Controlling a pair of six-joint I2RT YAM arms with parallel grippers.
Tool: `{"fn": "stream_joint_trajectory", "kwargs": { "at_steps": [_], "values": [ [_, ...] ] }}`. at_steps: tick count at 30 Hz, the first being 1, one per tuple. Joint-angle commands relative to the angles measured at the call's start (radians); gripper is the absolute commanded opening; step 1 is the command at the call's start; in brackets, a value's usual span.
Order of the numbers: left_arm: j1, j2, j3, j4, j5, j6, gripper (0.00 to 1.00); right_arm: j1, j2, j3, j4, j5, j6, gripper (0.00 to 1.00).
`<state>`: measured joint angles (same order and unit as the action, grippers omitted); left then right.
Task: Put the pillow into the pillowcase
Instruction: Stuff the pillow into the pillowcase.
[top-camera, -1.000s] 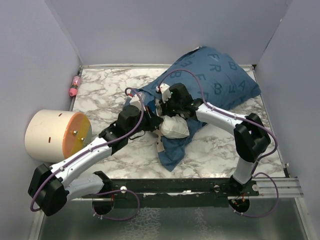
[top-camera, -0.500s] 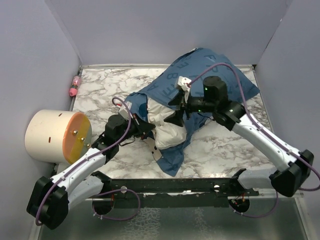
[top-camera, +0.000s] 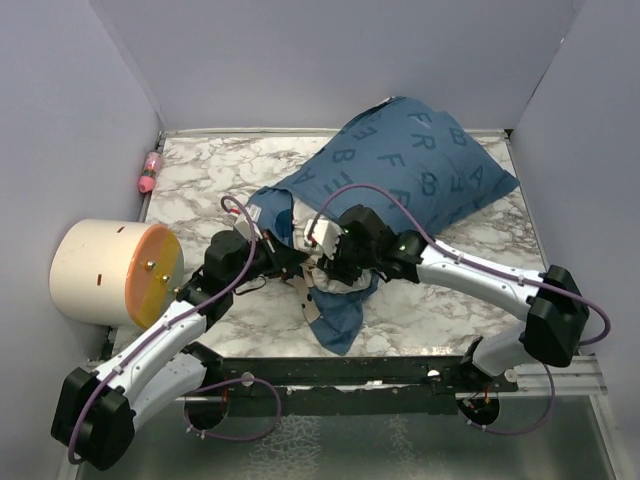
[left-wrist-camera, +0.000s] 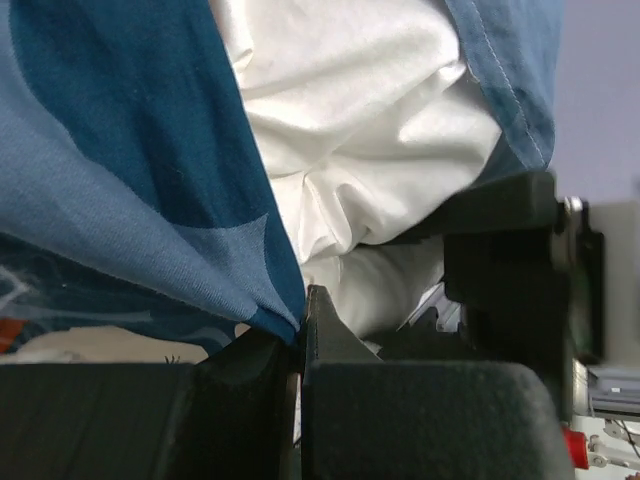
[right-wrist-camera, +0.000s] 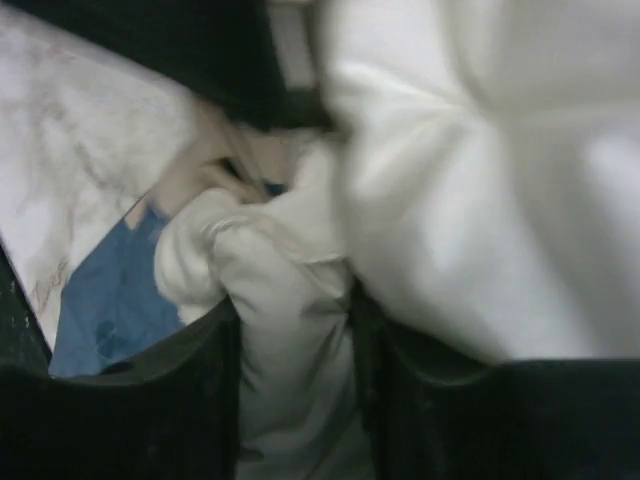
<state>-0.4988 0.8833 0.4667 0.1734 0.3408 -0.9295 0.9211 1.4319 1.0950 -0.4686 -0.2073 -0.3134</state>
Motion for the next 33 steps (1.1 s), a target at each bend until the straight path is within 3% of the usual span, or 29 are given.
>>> {"fn": "stream_joint_trajectory", "kwargs": {
  "at_steps": [1,3,5,10,14,18,23,25,27,29,33],
  "values": [
    [0.006,-0.103,0.033,0.034,0.052,0.003,0.00,-0.054,0.062,0.057,0.011,0.478,0.083,0.26],
    [0.006,-0.120,0.023,0.046,0.077,-0.019,0.00,-0.103,0.082,0.091,0.055,0.481,0.104,0.07],
    [0.005,-0.130,0.025,0.055,0.109,-0.033,0.00,-0.132,0.123,0.170,0.049,0.504,0.127,0.01],
    [0.005,-0.145,0.090,0.080,0.206,-0.065,0.00,-0.143,0.224,0.226,0.130,0.479,0.131,0.01],
    [0.004,-0.090,0.215,0.188,0.290,-0.132,0.00,-0.143,0.354,0.192,0.129,0.354,0.200,0.01],
    [0.003,-0.038,0.346,0.206,0.378,-0.150,0.00,-0.158,0.362,0.070,0.248,0.339,0.273,0.01],
    [0.006,-0.037,0.430,0.162,0.402,-0.139,0.00,-0.229,0.324,0.048,0.279,0.333,0.251,0.01],
    [0.010,-0.035,0.482,0.094,0.341,-0.095,0.00,-0.231,0.322,0.051,0.229,0.161,0.170,0.01],
    [0.025,-0.027,0.523,0.031,0.262,-0.037,0.00,-0.225,0.308,0.027,0.163,-0.120,0.081,0.04],
    [0.050,-0.012,0.554,-0.039,0.180,0.032,0.00,-0.202,0.272,-0.014,0.143,-0.328,0.059,0.13],
    [0.114,0.025,0.517,-0.072,0.150,0.068,0.00,-0.199,0.103,-0.124,0.212,-0.535,0.136,0.34]
  ]
}}
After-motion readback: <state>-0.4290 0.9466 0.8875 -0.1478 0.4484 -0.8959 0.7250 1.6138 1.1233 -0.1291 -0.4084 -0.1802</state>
